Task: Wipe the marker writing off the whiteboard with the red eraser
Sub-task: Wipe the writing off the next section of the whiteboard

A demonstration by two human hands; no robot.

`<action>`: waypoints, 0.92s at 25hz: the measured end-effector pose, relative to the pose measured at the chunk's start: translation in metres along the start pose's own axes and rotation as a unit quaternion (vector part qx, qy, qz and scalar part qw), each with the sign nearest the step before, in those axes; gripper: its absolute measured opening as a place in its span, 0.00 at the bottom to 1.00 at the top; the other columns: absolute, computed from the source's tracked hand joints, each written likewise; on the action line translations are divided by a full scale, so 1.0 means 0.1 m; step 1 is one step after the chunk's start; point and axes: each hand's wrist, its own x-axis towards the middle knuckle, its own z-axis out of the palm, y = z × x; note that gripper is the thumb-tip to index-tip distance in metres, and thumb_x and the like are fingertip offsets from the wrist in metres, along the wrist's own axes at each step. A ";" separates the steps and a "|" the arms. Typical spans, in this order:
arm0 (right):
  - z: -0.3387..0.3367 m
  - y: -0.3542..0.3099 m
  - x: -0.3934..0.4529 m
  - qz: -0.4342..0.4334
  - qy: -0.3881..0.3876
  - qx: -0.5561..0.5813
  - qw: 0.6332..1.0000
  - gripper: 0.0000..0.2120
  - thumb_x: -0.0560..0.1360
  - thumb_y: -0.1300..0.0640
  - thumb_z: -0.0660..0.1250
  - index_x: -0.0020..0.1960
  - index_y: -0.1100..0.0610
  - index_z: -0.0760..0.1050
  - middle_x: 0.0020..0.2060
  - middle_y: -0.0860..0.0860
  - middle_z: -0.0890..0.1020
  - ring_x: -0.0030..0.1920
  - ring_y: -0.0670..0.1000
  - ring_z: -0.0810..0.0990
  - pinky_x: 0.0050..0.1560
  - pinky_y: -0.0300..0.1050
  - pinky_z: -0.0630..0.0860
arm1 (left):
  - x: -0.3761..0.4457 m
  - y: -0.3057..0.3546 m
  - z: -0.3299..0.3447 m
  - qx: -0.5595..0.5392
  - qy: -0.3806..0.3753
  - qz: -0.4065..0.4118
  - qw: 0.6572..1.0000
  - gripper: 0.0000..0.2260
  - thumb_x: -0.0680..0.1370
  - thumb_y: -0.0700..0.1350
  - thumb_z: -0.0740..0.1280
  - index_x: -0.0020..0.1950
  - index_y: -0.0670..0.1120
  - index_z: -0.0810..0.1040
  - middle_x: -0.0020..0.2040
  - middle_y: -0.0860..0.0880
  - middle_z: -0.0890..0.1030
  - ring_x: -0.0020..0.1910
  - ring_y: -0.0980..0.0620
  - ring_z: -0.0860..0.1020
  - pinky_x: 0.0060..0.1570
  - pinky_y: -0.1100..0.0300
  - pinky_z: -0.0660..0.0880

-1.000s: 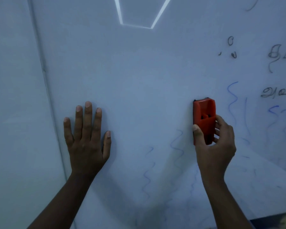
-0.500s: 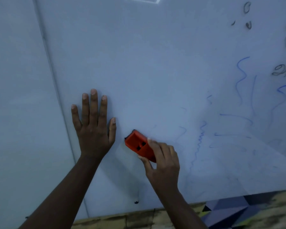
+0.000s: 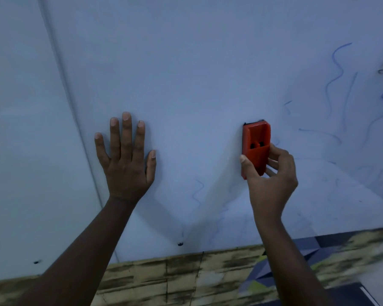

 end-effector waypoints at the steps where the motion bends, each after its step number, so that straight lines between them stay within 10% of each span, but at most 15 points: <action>1: 0.05 -0.05 -0.05 0.016 0.000 0.018 1.000 0.26 0.69 0.50 0.83 0.62 0.54 0.78 0.54 0.48 0.81 0.53 0.46 0.83 0.47 0.54 0.85 | -0.03 0.00 0.00 0.000 -0.002 -0.001 1.000 0.29 0.88 0.52 0.57 0.87 0.43 0.54 0.86 0.43 0.53 0.86 0.43 0.47 0.83 0.37 0.46; 9: 0.42 -0.11 -0.72 -0.052 -0.079 -0.052 0.994 0.28 0.69 0.41 0.81 0.61 0.57 0.78 0.53 0.48 0.82 0.53 0.50 0.83 0.48 0.50 0.83 | -0.19 0.02 0.03 -0.008 -0.007 -0.004 1.000 0.30 0.87 0.52 0.58 0.87 0.44 0.54 0.83 0.36 0.61 0.86 0.44 0.45 0.83 0.38 0.45; 16: 0.42 0.62 -1.87 0.106 -0.226 -0.111 0.962 0.26 0.64 0.38 0.82 0.53 0.47 0.72 0.47 0.42 0.80 0.47 0.49 0.83 0.43 0.55 0.82 | -0.38 0.05 0.03 -0.001 -0.017 0.000 1.000 0.31 0.87 0.53 0.56 0.87 0.46 0.50 0.87 0.44 0.46 0.86 0.44 0.44 0.83 0.39 0.43; 23: 0.46 0.10 -1.13 0.150 -0.093 0.027 0.984 0.25 0.63 0.42 0.84 0.50 0.52 0.77 0.42 0.43 0.84 0.44 0.43 0.84 0.43 0.46 0.84 | -0.60 0.06 0.07 -0.006 -0.020 0.008 1.000 0.31 0.86 0.53 0.57 0.87 0.46 0.51 0.88 0.47 0.44 0.87 0.44 0.45 0.83 0.39 0.43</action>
